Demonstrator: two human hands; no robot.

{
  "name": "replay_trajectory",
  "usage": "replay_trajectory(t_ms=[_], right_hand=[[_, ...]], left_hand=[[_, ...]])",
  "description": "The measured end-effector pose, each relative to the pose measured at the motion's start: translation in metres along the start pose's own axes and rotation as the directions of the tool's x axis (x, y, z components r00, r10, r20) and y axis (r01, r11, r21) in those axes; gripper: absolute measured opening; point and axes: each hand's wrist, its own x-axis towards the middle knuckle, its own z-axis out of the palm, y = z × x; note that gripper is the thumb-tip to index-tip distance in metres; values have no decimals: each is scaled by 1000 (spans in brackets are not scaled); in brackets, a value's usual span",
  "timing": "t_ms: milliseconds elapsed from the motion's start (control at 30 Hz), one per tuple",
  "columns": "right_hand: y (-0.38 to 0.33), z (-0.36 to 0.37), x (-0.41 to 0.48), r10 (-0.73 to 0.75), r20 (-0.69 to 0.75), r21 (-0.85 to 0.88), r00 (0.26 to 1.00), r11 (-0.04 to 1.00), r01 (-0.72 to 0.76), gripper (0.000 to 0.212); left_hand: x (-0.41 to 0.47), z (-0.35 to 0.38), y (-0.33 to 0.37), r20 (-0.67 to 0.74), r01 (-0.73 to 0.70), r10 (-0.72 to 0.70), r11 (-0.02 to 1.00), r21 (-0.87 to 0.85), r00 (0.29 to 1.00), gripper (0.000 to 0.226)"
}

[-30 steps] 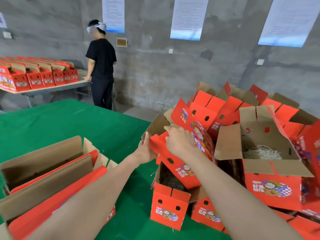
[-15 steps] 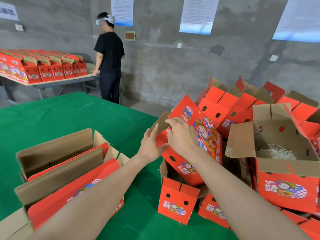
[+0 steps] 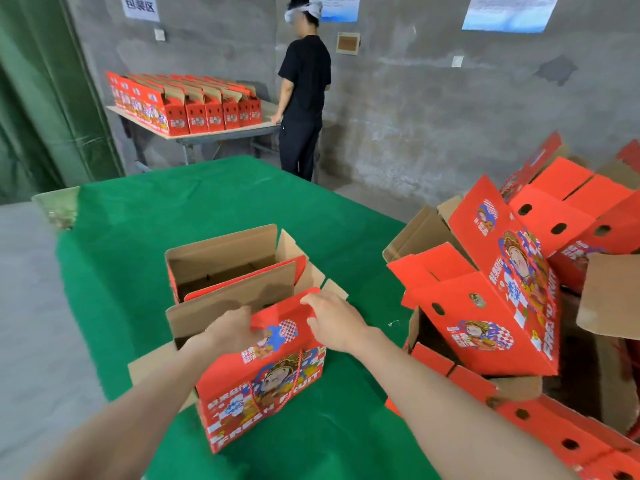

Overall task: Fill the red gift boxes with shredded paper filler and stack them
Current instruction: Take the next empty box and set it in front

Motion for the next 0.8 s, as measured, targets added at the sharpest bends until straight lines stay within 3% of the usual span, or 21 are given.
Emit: replay_trajectory(t_ms=[133,233,333,367,433,500,567,633,700,733,800], right_hand=[[2,6,12,46,-15,23,999,999,-45,48],[8,3,13,21,157,-132,987,991,0,63],[13,6,10,28,280,-195,959,980,29,29],[15,8,8,19,306,-131,952,991,22,19],[17,7,4,22,368,76,930,996,-54,13],[17,1,0,101,392,215,915,956,-197,33],[19,-3,-5,170,406,166,898,952,-256,52],[22,-1,-10,198,355,-26,914,979,-202,51],[25,6,-17,211,135,-203,968,962,-181,30],[27,9,-21,221,18,-245,975,947,-209,32],[33,17,-26,257,18,-222,966,943,-247,72]], left_hand=[[-5,0,-7,-51,-205,205,979,9,977,14],[-16,-9,-6,41,-367,367,930,16,929,11],[-25,-13,-17,152,-412,428,902,-126,891,13],[-26,-14,-20,126,-403,429,895,-192,894,16],[-22,-16,-25,-77,-362,355,895,-259,932,19],[-12,-17,-27,-320,-283,243,955,-85,916,29],[-5,-16,-26,-355,-74,107,992,104,929,46],[-1,-15,-26,-249,1,56,975,223,967,43],[1,-8,-25,-97,-100,114,985,137,989,23],[-1,-4,-24,-52,-161,166,982,97,985,16],[-3,4,-24,-185,-222,237,970,97,954,19]])
